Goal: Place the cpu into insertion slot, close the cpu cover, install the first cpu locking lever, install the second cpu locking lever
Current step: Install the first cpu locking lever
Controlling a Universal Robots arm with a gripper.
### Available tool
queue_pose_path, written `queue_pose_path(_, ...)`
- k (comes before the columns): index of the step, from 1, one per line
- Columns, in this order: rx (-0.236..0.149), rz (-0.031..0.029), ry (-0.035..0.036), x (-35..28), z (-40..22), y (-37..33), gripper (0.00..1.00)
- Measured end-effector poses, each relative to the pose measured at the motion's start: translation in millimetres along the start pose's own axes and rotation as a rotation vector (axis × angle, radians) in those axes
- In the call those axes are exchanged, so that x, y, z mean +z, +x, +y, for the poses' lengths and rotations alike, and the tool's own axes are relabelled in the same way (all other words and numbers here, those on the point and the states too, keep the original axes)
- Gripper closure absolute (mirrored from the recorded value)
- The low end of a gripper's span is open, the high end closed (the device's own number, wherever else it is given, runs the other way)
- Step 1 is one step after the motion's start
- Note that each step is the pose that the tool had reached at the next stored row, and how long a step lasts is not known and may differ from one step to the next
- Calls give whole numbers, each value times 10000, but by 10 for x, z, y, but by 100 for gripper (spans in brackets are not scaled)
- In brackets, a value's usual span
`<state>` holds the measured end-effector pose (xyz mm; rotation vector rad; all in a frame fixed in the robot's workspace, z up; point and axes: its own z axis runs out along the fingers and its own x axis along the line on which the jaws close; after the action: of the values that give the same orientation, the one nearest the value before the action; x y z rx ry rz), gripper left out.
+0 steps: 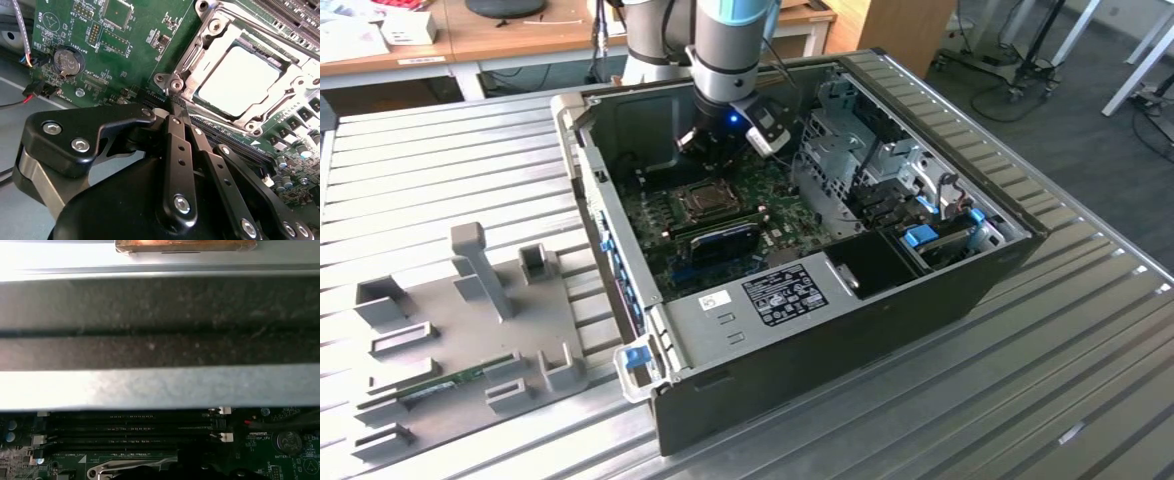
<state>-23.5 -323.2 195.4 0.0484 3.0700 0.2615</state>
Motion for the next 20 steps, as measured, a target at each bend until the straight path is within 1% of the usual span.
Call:
queue_pose_path(2, -1, 3, 16, 0, -1, 1, 90)
queue_pose_path(8, 0, 0, 12, 0, 0, 0, 90)
queue_pose_path(20, 0, 2, 11, -96, 17, -5, 90)
